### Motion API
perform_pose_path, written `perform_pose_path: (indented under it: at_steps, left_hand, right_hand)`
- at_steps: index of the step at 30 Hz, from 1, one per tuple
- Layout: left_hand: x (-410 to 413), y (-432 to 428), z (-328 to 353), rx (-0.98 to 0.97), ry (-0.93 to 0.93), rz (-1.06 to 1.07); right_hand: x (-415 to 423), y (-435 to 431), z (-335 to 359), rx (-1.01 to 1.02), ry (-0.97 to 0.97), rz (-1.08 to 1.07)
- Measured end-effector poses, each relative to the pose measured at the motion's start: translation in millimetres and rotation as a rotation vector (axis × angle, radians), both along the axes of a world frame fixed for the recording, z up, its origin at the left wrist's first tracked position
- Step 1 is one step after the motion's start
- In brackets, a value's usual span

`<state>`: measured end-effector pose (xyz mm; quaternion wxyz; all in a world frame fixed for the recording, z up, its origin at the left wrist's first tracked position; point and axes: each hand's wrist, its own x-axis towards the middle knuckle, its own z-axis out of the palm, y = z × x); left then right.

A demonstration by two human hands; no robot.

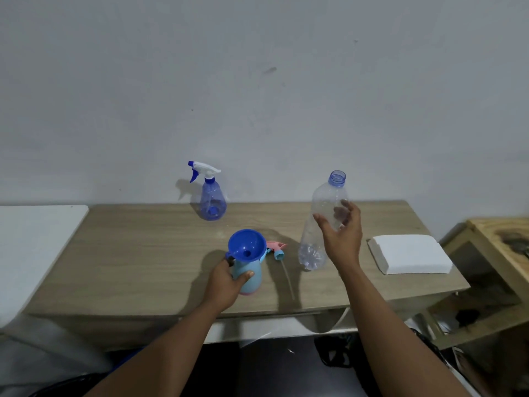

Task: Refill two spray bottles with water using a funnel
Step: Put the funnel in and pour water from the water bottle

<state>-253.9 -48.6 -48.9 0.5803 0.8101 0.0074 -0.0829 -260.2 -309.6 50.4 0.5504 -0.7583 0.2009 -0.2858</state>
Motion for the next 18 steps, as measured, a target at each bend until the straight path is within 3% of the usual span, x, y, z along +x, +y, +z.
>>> perform_pose_path:
  at_steps: [6, 12, 18]
  left_hand:
    - [-8, 2, 14, -0.072, -0.036, 0.075]
    - [-7, 0, 41, -0.096, -0.130, 0.089]
    - [-2, 0, 51, -0.062, -0.187, 0.040]
  right_hand:
    - [-17, 7, 27, -0.239, -0.077, 0.222]
    - [-31, 14, 40, -0.508, 0.133, 0.469]
    - [-36, 16, 45, -0.819, 0.330, 0.586]
